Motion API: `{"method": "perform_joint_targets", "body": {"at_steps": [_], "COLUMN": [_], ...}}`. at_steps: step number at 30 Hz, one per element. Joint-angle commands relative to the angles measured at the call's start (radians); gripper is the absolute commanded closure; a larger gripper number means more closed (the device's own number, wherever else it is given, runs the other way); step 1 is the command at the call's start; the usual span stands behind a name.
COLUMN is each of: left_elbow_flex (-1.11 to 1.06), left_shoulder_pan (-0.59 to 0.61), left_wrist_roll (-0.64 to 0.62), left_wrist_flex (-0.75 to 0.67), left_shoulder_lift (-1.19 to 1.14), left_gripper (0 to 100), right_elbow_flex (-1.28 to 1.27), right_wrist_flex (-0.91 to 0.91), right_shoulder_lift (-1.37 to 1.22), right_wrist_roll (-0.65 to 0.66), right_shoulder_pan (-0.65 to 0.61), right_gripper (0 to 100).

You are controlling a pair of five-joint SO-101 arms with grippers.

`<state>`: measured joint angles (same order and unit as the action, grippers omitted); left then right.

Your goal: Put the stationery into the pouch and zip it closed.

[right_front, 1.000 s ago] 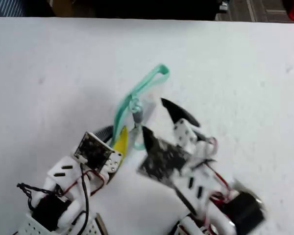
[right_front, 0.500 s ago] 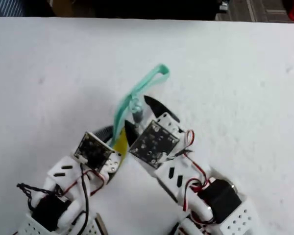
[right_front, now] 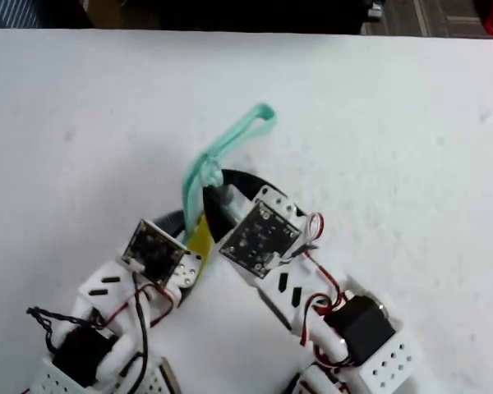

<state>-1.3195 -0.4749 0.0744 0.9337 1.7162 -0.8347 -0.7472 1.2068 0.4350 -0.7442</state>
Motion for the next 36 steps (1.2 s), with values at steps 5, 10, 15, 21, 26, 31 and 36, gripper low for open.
{"method": "perform_joint_targets", "body": {"at_steps": [5, 10, 15, 21, 26, 31, 36], "left_elbow_flex": [0.003, 0.051, 0.061, 0.094, 0.121, 0.121, 0.123], "left_shoulder_pan": [0.002, 0.004, 0.031, 0.09, 0.088, 0.088, 0.087], "left_wrist_roll": [-0.008, -0.017, -0.084, -0.092, -0.091, -0.089, -0.089], "left_wrist_flex": [-0.011, -0.008, -0.015, -0.043, -0.041, -0.04, -0.014], "left_shoulder_lift": [-0.005, -0.005, -0.005, -0.005, -0.005, -0.005, -0.005], "left_gripper": [98, 88, 79, 79, 81, 97, 96], "right_elbow_flex": [0.025, 0.12, 0.203, 0.336, 0.414, 0.427, 0.427], "right_wrist_flex": [0.031, -0.03, -0.229, -0.39, -0.343, -0.255, -0.189], "right_shoulder_lift": [0.01, 0.001, 0.002, 0.002, -0.008, -0.114, -0.217], "right_wrist_roll": [0.038, 0.044, 0.044, 0.052, 0.048, 0.051, 0.046], "right_shoulder_pan": [-0.015, -0.021, -0.061, -0.058, -0.056, 0.004, 0.084], "right_gripper": [98.1, 98.1, 98.1, 98.1, 98.1, 98.1, 98.1]}}
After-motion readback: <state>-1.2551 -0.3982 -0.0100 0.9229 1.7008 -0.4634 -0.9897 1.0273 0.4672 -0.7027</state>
